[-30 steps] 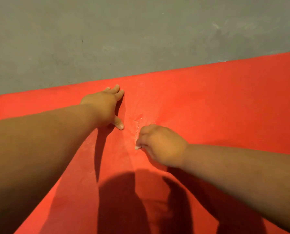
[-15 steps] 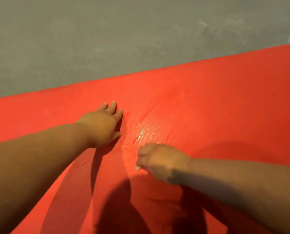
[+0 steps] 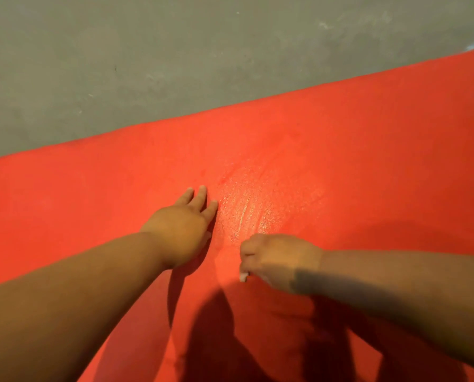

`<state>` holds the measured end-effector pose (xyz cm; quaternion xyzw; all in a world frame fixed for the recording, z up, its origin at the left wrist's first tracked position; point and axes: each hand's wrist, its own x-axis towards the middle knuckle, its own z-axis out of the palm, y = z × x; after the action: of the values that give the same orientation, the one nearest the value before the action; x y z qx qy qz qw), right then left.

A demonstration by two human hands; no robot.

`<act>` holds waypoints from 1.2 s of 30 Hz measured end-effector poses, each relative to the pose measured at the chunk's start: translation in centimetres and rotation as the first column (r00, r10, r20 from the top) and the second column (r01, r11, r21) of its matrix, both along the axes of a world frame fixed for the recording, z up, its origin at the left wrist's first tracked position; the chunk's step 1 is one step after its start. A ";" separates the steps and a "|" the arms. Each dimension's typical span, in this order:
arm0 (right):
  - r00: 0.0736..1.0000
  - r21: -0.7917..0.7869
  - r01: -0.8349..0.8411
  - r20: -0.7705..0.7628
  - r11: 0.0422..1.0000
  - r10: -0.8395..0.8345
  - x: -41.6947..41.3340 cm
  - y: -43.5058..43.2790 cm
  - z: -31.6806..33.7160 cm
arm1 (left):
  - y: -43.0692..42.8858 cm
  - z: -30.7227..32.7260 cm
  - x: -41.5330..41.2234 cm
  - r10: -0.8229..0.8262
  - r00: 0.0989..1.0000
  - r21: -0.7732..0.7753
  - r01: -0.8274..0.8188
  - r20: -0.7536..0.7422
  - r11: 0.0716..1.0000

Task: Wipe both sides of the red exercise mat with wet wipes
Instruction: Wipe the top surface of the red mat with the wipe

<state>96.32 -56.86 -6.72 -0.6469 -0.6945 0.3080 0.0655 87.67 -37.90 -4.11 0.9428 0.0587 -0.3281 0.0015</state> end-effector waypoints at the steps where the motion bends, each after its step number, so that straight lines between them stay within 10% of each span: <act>1: 0.993 0.032 0.105 0.047 0.994 -0.106 1.7 0.2 -0.2 | -0.3 0.1 -0.3 0.007 1.000 0.001 -0.007 -0.007 1.000; 6: 0.621 0.207 0.726 0.210 0.656 -0.755 11.1 1.0 -0.1 | -2.9 0.9 -1.8 0.040 0.998 -0.024 -0.042 -0.056 0.999; 12: 0.984 -0.017 0.178 0.029 0.984 -0.177 -3.4 -3.7 0.7 | -6.4 1.4 -3.7 0.110 0.986 -0.051 -0.117 -0.126 0.992; 15: 0.997 0.001 0.064 0.038 0.998 -0.064 -2.2 -5.6 1.1 | -7.7 1.5 -4.4 0.131 0.979 -0.044 -0.140 -0.158 0.989; 20: 0.502 0.183 0.837 0.120 0.516 -0.856 7.6 -5.8 -0.8 | -9.1 0.9 -4.9 0.159 0.972 -0.012 -0.163 -0.173 0.986; 26: 0.948 -0.006 0.311 -0.073 0.950 -0.310 -6.4 -5.3 1.9 | -9.0 0.3 -4.7 0.188 0.968 -0.032 -0.196 -0.165 0.980; 29: 0.971 -0.013 0.239 -0.002 0.971 -0.239 -4.7 -6.9 0.8 | -9.1 0.1 -4.6 0.200 0.964 -0.036 -0.210 -0.177 0.977; 34: 0.404 0.159 0.881 0.236 0.446 -0.884 7.1 -10.9 -0.5 | -8.4 0.4 -4.6 0.188 0.959 -0.031 -0.199 -0.211 0.980; 36: 0.402 0.170 0.871 0.291 0.461 -0.868 5.1 -10.6 -0.1 | -8.6 0.8 -4.8 0.185 0.956 -0.047 -0.200 -0.226 0.979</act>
<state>101.46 -67.45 -6.81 -0.9553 -0.2553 0.1166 0.0929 82.86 -46.47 -3.28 0.8898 0.1388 -0.4307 0.0597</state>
